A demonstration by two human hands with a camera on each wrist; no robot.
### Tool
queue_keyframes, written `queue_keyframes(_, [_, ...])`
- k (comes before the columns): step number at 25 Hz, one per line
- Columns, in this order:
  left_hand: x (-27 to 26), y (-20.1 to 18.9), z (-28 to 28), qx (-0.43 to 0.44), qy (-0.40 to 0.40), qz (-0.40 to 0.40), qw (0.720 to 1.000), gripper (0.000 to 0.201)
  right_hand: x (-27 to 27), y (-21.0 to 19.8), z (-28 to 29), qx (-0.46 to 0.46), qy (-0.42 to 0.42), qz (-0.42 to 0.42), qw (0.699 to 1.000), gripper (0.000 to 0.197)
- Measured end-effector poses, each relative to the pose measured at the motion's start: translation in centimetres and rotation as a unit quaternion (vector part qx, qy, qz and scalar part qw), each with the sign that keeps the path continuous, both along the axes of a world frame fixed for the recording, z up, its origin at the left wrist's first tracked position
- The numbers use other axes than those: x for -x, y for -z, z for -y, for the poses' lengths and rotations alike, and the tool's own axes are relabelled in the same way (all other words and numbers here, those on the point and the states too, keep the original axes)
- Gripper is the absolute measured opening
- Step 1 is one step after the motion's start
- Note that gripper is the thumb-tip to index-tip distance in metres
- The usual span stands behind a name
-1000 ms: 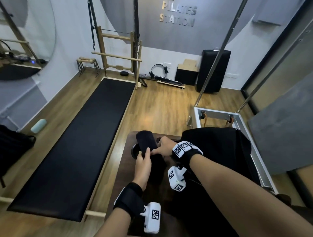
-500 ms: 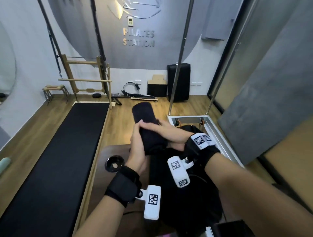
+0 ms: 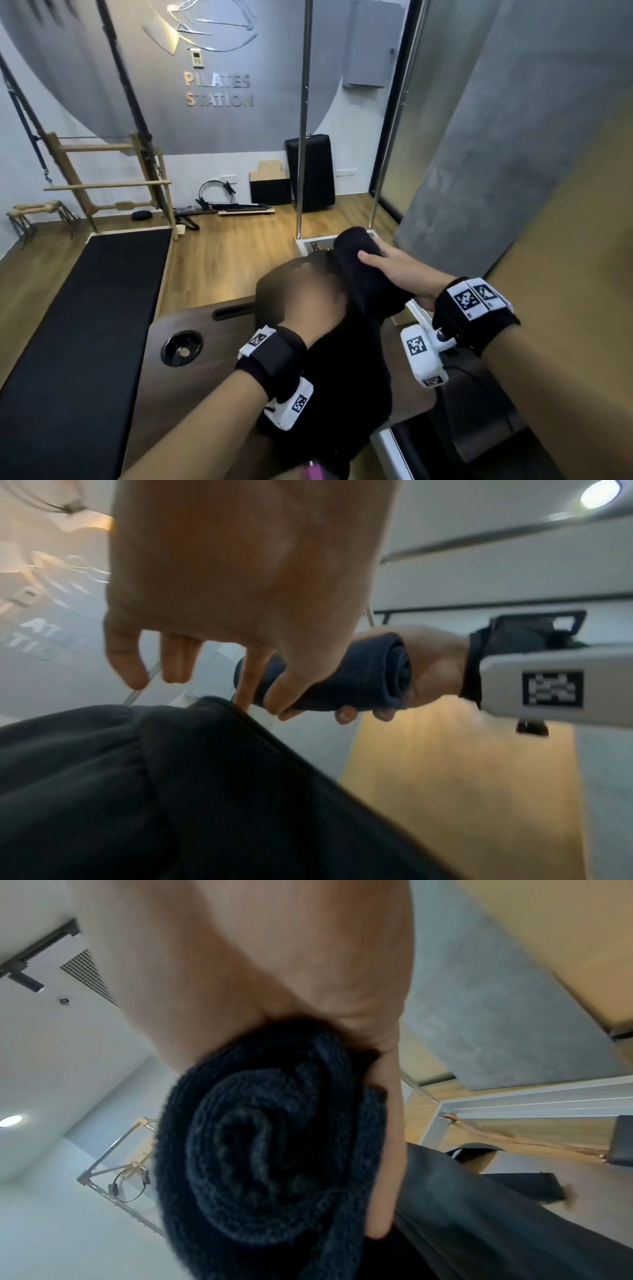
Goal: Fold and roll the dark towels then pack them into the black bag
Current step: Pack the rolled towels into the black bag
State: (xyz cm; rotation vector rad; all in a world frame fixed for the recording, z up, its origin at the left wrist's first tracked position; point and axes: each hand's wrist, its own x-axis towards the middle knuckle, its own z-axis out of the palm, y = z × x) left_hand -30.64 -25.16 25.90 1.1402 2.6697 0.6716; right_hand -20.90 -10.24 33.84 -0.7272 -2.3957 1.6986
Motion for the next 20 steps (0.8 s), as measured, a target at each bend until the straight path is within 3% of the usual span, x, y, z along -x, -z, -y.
queue_keyframes(2, [-0.8,0.0,-0.3,0.091,-0.021,-0.033,0.995,0.037,-1.0,0.4,0.2,0.011,-0.018,0.017,1.000,0.047])
queue_keyframes(5, [-0.6,-0.4,0.0,0.142,-0.046,-0.029,0.988,0.037,-0.9,1.4,0.7,-0.006,-0.059,0.078,0.995,0.047])
queue_keyframes(10, [0.4,-1.3,1.1,0.089,-0.035,0.016,0.995,0.055,2.2,3.9,2.1,-0.050,-0.116,0.114,0.985,0.044])
queue_keyframes(14, [0.6,-1.8,2.2,0.078,-0.011,0.043,0.996,0.064,6.1,5.8,2.7,-0.019,-0.078,0.096,0.992,0.035])
queue_keyframes(20, [1.1,-3.0,2.6,0.061,0.022,0.127,0.990,0.082,10.1,7.0,3.1,-0.073,-0.002,0.088,0.993,0.041])
